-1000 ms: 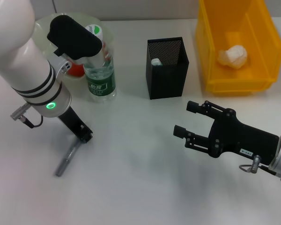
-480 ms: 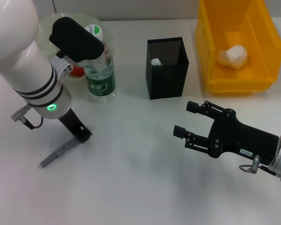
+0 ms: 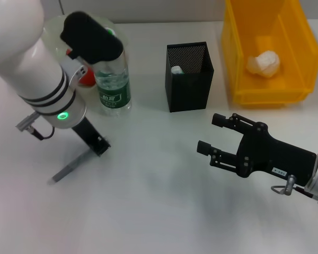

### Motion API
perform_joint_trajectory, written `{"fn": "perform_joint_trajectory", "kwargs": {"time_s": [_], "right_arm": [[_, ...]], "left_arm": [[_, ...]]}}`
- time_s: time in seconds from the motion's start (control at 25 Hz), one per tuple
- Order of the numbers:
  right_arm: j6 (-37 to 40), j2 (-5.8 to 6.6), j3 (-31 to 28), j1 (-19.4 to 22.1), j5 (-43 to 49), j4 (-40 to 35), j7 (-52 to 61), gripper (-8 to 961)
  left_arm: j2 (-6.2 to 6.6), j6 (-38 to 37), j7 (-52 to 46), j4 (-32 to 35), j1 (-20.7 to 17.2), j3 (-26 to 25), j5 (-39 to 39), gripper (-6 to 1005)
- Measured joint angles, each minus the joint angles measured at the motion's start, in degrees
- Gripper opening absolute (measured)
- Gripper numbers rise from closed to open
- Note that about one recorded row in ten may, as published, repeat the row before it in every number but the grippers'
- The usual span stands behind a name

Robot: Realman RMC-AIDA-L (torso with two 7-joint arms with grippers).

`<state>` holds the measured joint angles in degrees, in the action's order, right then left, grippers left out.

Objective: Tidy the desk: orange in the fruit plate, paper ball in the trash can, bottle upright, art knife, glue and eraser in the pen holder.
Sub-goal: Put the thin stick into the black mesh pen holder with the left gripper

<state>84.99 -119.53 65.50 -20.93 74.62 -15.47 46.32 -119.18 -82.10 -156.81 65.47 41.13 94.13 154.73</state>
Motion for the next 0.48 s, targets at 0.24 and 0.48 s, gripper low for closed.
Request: {"fn": "perform_joint_trajectory", "kwargs": {"time_s": [0.24, 0.48], "right_arm": [[0.00, 0.00, -0.02, 0.04, 0.00, 0.00, 0.00, 762], [-0.25, 0.00, -0.87, 0.62, 0.00, 0.47, 0.00, 763]], "left_arm": [[0.05, -1.14, 0.82, 8.62, -1.06, 0.38, -4.05, 160], [0.30, -0.52, 5.74, 18.93, -3.90, -1.23, -13.99, 156]]}}
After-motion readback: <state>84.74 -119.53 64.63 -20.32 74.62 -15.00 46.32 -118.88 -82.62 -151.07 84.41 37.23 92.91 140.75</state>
